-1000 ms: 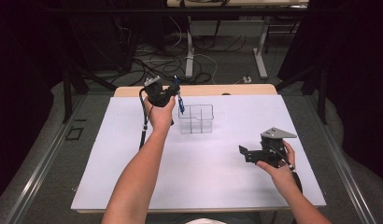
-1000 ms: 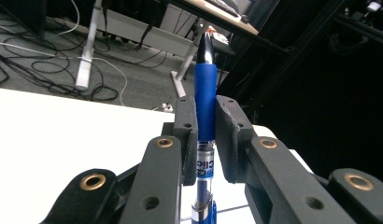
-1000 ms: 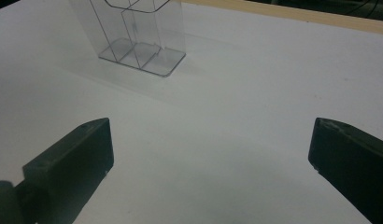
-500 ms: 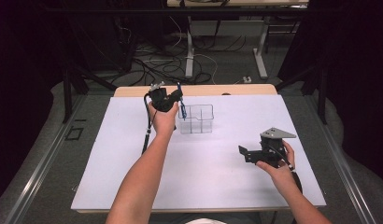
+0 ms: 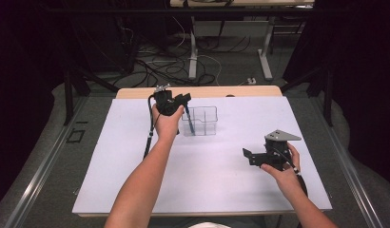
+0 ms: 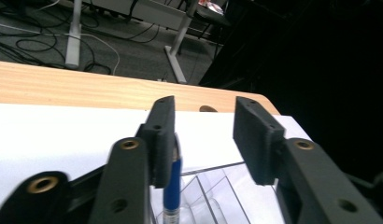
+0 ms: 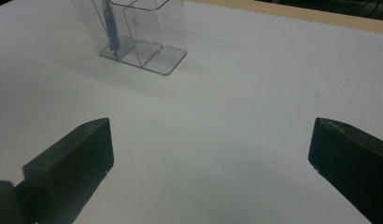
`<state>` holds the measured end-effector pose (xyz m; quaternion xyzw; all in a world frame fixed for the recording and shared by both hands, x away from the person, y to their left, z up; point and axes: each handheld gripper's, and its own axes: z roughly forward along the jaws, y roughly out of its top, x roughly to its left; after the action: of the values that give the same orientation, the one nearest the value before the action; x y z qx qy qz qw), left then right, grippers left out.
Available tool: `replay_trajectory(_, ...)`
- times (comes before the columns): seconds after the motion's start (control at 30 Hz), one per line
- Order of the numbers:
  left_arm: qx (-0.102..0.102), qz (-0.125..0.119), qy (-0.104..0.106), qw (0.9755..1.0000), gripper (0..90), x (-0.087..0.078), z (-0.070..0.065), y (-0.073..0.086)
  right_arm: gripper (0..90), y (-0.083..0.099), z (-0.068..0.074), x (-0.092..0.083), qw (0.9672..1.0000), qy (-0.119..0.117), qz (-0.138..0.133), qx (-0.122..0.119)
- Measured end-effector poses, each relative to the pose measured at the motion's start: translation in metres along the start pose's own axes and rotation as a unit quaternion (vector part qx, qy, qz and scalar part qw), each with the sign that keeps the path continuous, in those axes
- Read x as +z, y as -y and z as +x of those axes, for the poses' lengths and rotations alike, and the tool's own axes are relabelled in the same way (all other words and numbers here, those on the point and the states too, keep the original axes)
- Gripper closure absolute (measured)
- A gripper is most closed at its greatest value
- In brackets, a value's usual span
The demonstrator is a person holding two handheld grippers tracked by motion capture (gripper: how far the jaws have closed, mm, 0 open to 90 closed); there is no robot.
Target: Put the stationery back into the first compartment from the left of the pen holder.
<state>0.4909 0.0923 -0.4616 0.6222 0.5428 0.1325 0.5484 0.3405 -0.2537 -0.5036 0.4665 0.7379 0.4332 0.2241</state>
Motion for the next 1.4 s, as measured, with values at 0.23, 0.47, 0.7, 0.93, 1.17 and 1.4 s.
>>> replay_trajectory(0.23, 0.024, -0.002, -0.003, 0.9997, 44.3, -0.016, -0.002, -0.008, 0.0, 0.0, 0.0, 0.001, 1.0, 0.001, -0.001, -0.002)
replay_trajectory(0.47, 0.063, -0.02, -0.007, 0.9978, 36.2, -0.034, -0.005, -0.017, 0.0, 0.0, 0.001, 0.001, 1.0, 0.001, -0.001, -0.001)
replay_trajectory(0.7, 0.074, -0.021, 0.01, 0.997, 28.7, -0.052, -0.006, -0.022, 0.0, 0.0, 0.001, 0.001, 1.0, 0.003, -0.001, -0.003)
replay_trajectory(0.93, 0.112, 0.0, -0.008, 0.9936, 15.5, -0.069, -0.006, -0.022, 0.0, 0.0, 0.001, 0.0, 1.0, 0.004, 0.0, -0.003)
replay_trajectory(1.17, 0.144, 0.014, 0.003, 0.9895, 1.1, -0.086, -0.006, -0.018, 0.0, 0.0, 0.001, 0.001, 1.0, 0.006, -0.001, -0.006)
replay_trajectory(1.4, 0.157, 0.022, 0.02, 0.9872, 0.1, -0.103, -0.004, -0.01, 0.0, 0.0, 0.001, 0.001, 0.9999, 0.008, 0.001, -0.007)
